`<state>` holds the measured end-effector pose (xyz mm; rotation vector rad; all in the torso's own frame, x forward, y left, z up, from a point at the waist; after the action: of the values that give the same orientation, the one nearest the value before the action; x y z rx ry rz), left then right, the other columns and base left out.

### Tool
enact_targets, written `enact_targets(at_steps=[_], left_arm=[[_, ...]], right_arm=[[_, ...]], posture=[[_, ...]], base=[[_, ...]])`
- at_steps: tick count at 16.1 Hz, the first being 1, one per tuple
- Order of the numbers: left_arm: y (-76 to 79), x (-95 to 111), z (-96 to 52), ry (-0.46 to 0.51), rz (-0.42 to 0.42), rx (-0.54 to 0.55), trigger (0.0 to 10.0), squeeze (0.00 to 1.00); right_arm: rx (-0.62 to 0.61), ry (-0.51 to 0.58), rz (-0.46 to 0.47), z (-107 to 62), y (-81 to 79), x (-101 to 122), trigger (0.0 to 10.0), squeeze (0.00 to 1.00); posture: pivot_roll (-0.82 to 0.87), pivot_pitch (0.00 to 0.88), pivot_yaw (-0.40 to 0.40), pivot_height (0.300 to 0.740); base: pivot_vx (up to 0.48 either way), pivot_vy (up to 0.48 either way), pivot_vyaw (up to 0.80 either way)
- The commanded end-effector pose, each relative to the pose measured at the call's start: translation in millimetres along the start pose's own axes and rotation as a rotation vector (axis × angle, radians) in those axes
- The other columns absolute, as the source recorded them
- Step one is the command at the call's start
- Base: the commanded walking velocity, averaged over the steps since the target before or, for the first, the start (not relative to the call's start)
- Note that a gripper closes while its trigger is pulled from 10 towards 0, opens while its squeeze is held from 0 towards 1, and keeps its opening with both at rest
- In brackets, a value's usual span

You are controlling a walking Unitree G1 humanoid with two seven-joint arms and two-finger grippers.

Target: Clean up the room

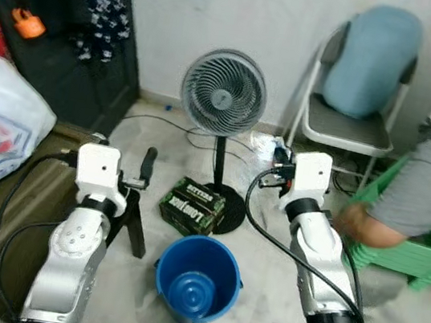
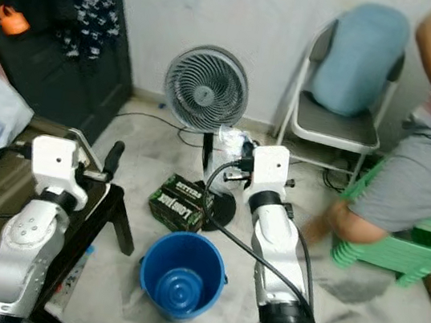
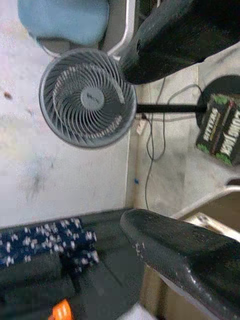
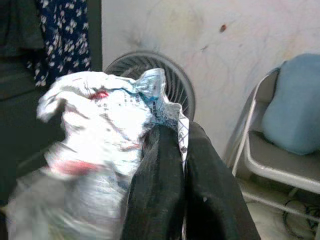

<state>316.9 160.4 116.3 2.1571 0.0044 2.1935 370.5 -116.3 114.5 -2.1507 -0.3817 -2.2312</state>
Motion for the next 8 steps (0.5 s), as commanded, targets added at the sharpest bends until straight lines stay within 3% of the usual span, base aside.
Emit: enact_targets(at_steps=[1,5,6,8], left_arm=[[-2.1,8,-6.8,0.013,0.059,-0.015,10.0,0.0],[-5.1,5,-30.3,-0.018,0.115,-0.097,10.0,0.0],[-5.9,5,-35.3,-0.037,0.139,-0.125,10.0,0.0],[-9.1,4,-48.5,-0.075,0.181,-0.175,10.0,0.0]], right_arm=[[-0.01,-0.086,0.043,3.2,-1.3,-17,10.0,0.0],[-0.11,-0.285,0.073,2.1,7.4,-59,10.0,0.0],[-0.132,-0.344,0.039,0.9,11.5,-72,10.0,0.0],[-0.144,-0.38,0.048,0.1,12.1,-81,10.0,0.0]], posture=[[0.06,0.0,-0.023,0.74],[0.11,0.0,0.007,0.74],[0.12,0.0,0.02,0.74],[0.14,0.02,0.046,0.74]], base=[[0.0,0.0,0.0],[0.0,0.0,0.0],[0.0,0.0,0.0],[0.0,0.0,0.0]])
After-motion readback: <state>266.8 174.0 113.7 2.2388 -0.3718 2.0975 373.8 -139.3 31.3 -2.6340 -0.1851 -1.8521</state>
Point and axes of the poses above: a point about 5 cm out from each wrist's last joint towards the gripper, its own z axis pointing out of the wrist towards the gripper, its own x axis along the axis of the wrist's last joint, y = z × x, the point moved 6 cm from there along z, pointing out of the wrist towards the gripper, and after that the axes turned 5 degrees about -z, right-handed, at the moved point
